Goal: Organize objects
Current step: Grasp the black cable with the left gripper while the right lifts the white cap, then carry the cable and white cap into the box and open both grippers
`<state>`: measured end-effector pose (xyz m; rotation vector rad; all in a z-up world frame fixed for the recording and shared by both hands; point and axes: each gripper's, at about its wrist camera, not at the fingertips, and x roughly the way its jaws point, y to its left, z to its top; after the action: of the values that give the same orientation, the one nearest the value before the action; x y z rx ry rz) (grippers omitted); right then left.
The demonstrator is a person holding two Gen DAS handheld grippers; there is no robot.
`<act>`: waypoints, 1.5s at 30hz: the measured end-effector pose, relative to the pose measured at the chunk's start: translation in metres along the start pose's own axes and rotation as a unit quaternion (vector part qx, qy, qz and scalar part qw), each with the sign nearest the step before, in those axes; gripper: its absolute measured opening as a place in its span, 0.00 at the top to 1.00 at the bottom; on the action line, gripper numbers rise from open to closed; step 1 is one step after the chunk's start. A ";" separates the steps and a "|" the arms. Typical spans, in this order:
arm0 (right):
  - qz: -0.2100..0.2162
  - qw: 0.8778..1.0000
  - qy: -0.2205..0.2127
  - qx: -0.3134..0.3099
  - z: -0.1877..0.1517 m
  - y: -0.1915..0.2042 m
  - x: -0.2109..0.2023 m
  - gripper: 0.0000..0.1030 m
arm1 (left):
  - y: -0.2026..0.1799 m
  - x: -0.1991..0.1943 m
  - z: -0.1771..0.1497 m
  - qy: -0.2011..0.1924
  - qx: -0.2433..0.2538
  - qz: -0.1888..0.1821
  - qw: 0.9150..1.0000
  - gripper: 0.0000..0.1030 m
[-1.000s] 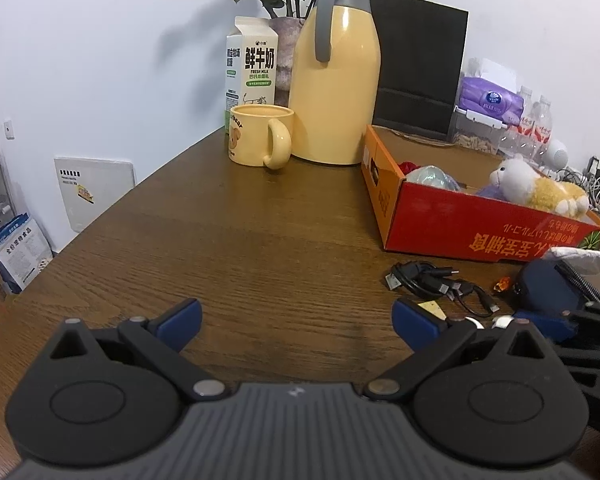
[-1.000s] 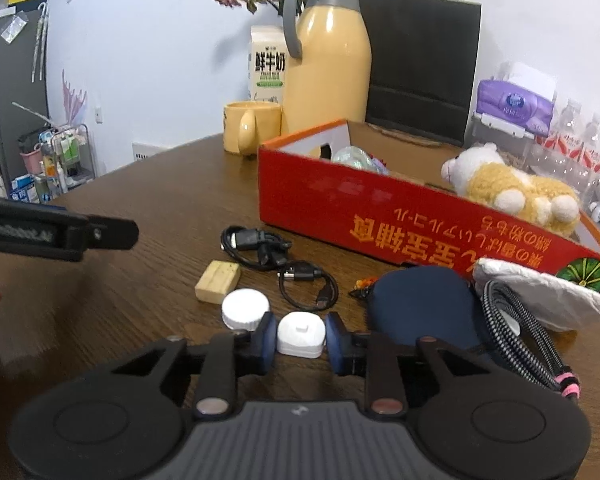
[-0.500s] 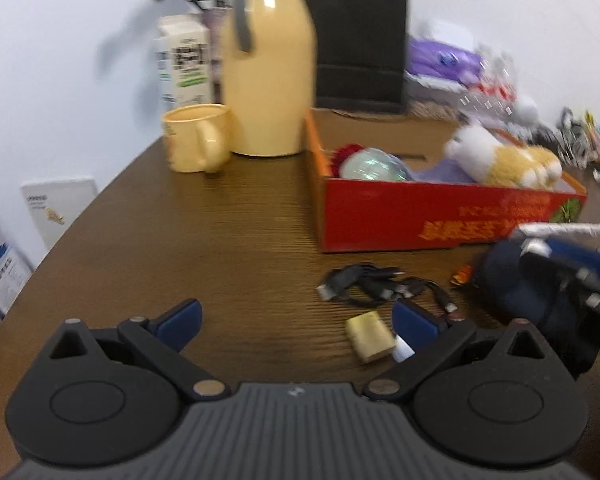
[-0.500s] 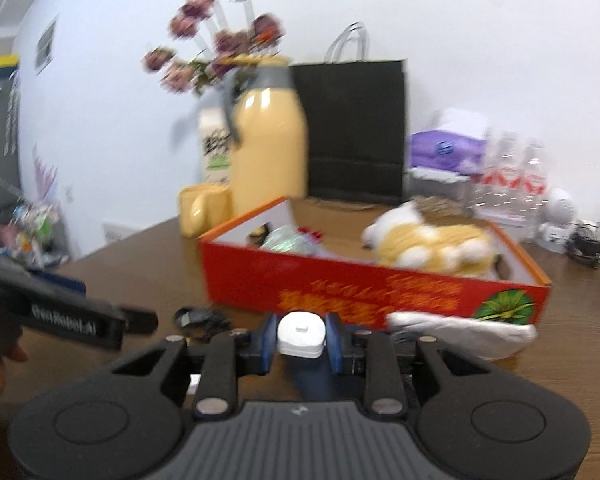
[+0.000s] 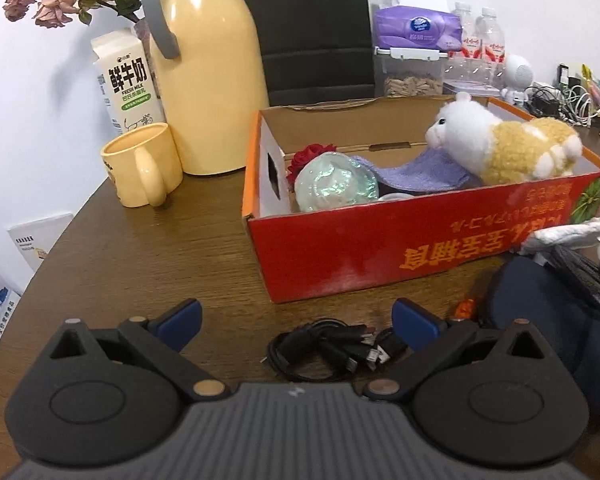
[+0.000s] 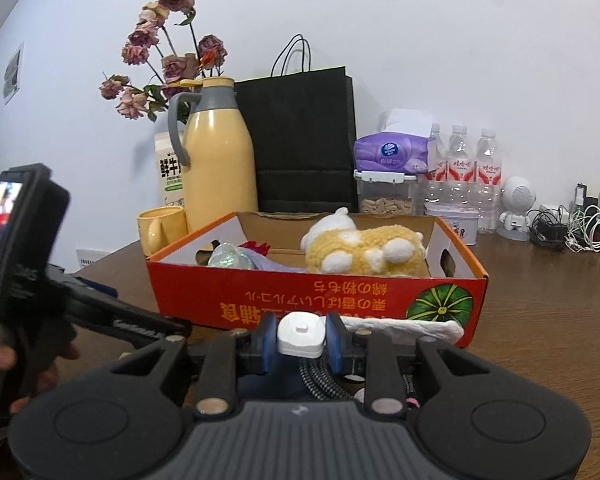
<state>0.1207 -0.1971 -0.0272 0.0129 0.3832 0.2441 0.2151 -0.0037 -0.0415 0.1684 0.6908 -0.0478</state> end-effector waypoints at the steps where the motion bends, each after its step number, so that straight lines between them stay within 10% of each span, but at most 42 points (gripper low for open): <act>1: 0.001 1.000 0.002 -0.001 -0.001 0.001 0.000 0.76 | 0.001 0.002 -0.001 0.004 -0.001 -0.001 1.000 0.00; 19: 0.005 1.000 0.016 -0.009 -0.005 0.005 0.005 0.76 | 0.021 0.008 -0.011 0.030 -0.062 -0.003 0.998 0.01; 29: 0.006 1.000 0.018 -0.011 -0.005 0.006 0.006 0.76 | 0.014 -0.008 -0.015 0.007 -0.049 -0.021 0.999 0.43; 45: 0.010 1.000 0.014 -0.006 -0.005 0.004 0.005 0.76 | 0.023 -0.033 -0.016 -0.032 -0.066 -0.028 0.997 0.43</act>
<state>0.1227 -0.1920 -0.0331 0.0024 0.4096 0.2667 0.1824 0.0211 -0.0293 0.0209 0.6317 -0.0611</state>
